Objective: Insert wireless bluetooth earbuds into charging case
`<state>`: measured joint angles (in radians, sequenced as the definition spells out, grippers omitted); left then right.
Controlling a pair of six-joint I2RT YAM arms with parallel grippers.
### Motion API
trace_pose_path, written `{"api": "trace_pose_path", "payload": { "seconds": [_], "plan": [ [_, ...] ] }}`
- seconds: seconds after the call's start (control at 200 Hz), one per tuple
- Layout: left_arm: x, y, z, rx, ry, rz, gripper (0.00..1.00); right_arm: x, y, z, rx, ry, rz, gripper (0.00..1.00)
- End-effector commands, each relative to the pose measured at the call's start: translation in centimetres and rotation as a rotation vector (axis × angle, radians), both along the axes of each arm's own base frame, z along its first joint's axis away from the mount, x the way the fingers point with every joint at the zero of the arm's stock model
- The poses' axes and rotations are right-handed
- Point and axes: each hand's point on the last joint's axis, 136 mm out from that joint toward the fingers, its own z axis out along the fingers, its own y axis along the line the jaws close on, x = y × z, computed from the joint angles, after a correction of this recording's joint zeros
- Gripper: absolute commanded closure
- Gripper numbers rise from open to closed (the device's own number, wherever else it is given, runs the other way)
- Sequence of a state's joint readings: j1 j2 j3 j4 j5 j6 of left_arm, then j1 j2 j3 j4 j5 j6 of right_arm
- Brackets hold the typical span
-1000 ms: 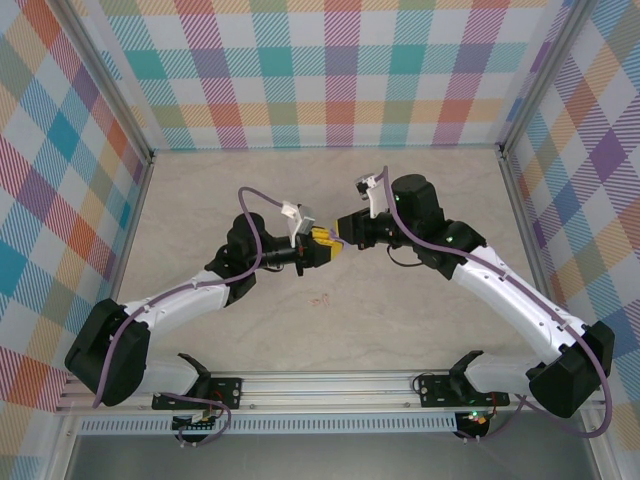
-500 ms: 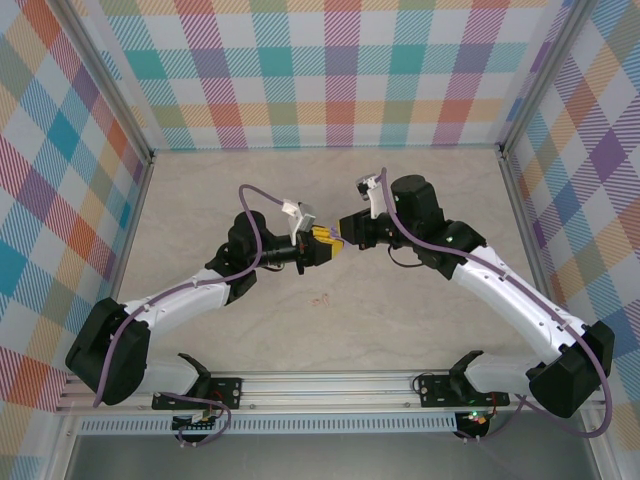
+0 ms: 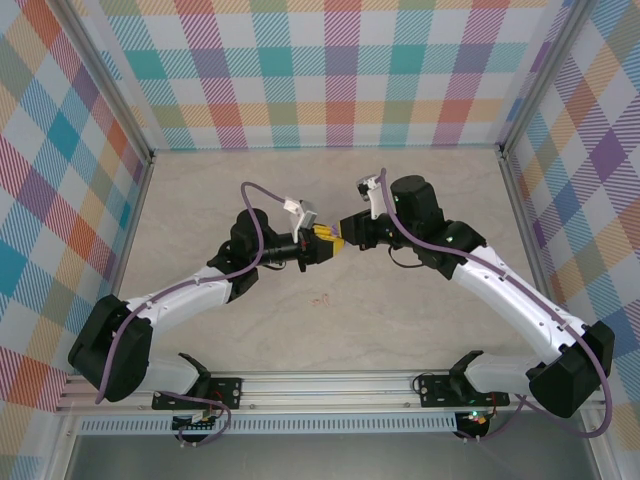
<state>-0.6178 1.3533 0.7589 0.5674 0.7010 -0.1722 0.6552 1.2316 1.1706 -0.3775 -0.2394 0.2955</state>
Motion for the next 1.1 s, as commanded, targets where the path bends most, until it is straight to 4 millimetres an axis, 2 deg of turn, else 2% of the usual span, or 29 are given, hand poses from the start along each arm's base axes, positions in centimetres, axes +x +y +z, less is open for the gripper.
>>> {"api": "trace_pose_path", "payload": {
  "seconds": [0.0,1.095],
  "plan": [
    [0.4,-0.4,1.7,-0.026,-0.017,0.009,0.90,-0.2,0.3,1.0,0.003,-0.035,0.025,0.78],
    [1.1,-0.4,1.0,-0.004,-0.006,0.035,0.92,-1.2,0.3,-0.6,-0.065,0.011,0.067,0.76]
  ]
}}
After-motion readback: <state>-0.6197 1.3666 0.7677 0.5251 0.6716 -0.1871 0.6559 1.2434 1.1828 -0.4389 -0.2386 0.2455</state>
